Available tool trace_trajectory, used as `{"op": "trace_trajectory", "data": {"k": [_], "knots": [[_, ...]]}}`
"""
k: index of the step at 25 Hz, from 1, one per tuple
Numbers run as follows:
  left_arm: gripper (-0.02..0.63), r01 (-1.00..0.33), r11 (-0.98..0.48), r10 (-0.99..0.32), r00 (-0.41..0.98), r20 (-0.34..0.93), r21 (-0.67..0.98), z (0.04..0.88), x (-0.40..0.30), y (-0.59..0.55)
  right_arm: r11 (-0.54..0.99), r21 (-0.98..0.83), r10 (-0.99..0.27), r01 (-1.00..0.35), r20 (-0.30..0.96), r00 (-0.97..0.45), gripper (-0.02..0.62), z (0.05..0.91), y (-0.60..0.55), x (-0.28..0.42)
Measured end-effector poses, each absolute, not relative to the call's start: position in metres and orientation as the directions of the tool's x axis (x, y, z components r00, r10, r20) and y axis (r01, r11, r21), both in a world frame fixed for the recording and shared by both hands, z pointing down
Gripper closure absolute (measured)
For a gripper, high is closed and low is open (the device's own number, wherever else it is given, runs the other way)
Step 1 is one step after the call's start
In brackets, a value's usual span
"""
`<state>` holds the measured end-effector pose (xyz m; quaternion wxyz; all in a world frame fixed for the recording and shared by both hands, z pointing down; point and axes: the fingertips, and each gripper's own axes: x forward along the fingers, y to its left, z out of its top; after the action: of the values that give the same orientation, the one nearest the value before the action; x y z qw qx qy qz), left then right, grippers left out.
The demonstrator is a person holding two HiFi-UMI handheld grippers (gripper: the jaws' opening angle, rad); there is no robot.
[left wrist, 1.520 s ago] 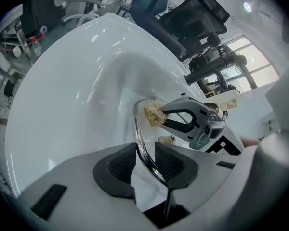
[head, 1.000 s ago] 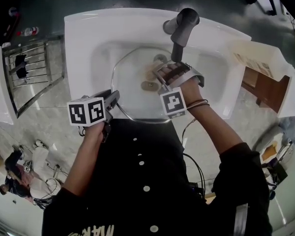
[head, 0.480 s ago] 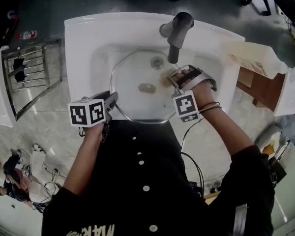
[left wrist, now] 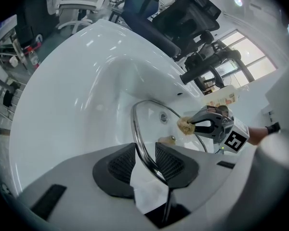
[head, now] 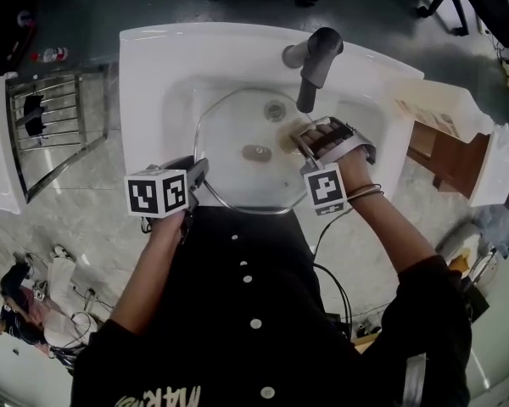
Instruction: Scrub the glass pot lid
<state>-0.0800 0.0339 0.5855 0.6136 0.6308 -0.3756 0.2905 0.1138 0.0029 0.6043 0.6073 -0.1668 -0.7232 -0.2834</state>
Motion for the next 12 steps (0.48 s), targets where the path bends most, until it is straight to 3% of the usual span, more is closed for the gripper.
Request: {"op": "trace_trajectory", "data": {"k": [7, 12], "knots": [[0.460, -0.822, 0.052, -0.127, 0.557, 0.821, 0.566, 0.586, -0.080, 0.034, 0.805, 0.390, -0.175, 0.447, 0.876, -0.450, 0.463, 0.582, 0.000, 0.005], [0.460, -0.823, 0.051, -0.129, 0.557, 0.821, 0.566, 0.586, -0.080, 0.034, 0.779, 0.366, -0.087, 0.509, 0.867, -0.490, 0.462, 0.590, 0.019, -0.037]]}}
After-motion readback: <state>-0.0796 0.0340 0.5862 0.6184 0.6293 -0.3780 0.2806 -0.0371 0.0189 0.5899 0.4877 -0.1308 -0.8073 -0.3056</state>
